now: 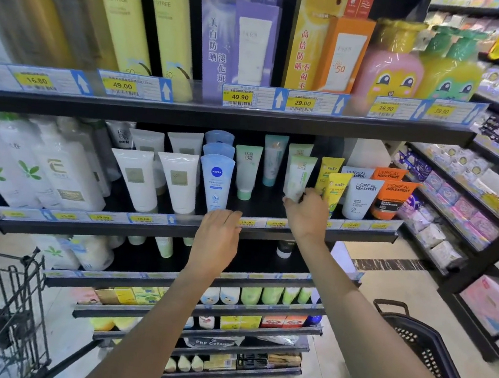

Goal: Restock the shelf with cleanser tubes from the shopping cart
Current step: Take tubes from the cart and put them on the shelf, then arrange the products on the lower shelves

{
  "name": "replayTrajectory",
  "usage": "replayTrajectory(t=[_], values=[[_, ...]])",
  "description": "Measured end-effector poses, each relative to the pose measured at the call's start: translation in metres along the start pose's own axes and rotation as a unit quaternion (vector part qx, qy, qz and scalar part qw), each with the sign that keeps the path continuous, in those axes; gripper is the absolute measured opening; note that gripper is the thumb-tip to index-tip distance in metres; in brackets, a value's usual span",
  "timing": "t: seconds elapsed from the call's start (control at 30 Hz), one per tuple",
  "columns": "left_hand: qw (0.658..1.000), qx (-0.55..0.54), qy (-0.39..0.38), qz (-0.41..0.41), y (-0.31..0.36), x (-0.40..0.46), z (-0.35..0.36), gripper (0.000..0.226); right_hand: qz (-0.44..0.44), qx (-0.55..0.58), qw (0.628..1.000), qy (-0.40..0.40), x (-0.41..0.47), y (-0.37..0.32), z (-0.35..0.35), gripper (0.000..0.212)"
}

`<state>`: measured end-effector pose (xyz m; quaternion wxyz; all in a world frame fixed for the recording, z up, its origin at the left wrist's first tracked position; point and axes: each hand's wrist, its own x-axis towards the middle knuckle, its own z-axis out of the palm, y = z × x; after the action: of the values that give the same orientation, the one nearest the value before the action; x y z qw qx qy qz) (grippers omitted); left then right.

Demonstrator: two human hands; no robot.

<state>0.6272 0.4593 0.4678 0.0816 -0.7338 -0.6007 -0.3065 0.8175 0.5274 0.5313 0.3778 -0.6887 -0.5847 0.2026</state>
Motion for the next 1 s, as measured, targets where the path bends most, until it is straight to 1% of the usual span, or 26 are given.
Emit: replayTrajectory(t=[0.1,0.17,0.27,0.3,0.4,0.47,0.53,0.63,0.7,0.83,1.0], values=[[0.999,-0.029,0.008,-0.013,0.007,-0.011,-0.016,0.038,-0.064,-0.021,0.998,-0.004,-0.042,0.004,-0.011,0.045],[0.999,-0.025,0.024,-0.034,0.014,-0.027,-0.032,0.038,-0.127,-0.044,0.991,-0.030,-0.074,0.010,-0.017,0.044],[0.997,0.013,0.044,-0.066,0.020,-0.063,-0.050,0.038,-0.218,-0.102,0.967,-0.085,-0.119,0.027,-0.016,0.044],[0.996,0.023,0.042,-0.077,0.021,-0.076,-0.054,0.039,-0.230,-0.109,0.962,-0.098,-0.131,0.034,-0.014,0.045],[0.985,0.065,0.009,-0.158,0.023,-0.127,-0.066,0.042,-0.271,-0.119,0.942,-0.159,-0.169,0.046,-0.008,0.046],[0.976,0.079,-0.001,-0.202,0.024,-0.166,-0.076,0.046,-0.280,-0.118,0.928,-0.214,-0.193,0.050,-0.004,0.046],[0.968,0.088,-0.004,-0.237,0.024,-0.204,-0.086,0.044,-0.284,-0.114,0.915,-0.264,-0.213,0.049,0.004,0.048],[0.946,0.098,-0.029,-0.307,0.025,-0.254,-0.103,0.045,-0.308,-0.109,0.889,-0.322,-0.243,0.048,0.020,0.048],[0.928,0.108,-0.037,-0.354,0.027,-0.282,-0.117,0.047,-0.334,-0.104,0.873,-0.341,-0.263,0.044,0.031,0.045],[0.897,0.130,-0.040,-0.422,0.023,-0.325,-0.145,0.054,-0.360,-0.083,0.847,-0.382,-0.299,0.024,0.052,0.045],[0.849,0.146,-0.033,-0.507,0.001,-0.378,-0.181,0.051,-0.413,-0.085,0.792,-0.442,-0.346,-0.015,0.090,0.050]])
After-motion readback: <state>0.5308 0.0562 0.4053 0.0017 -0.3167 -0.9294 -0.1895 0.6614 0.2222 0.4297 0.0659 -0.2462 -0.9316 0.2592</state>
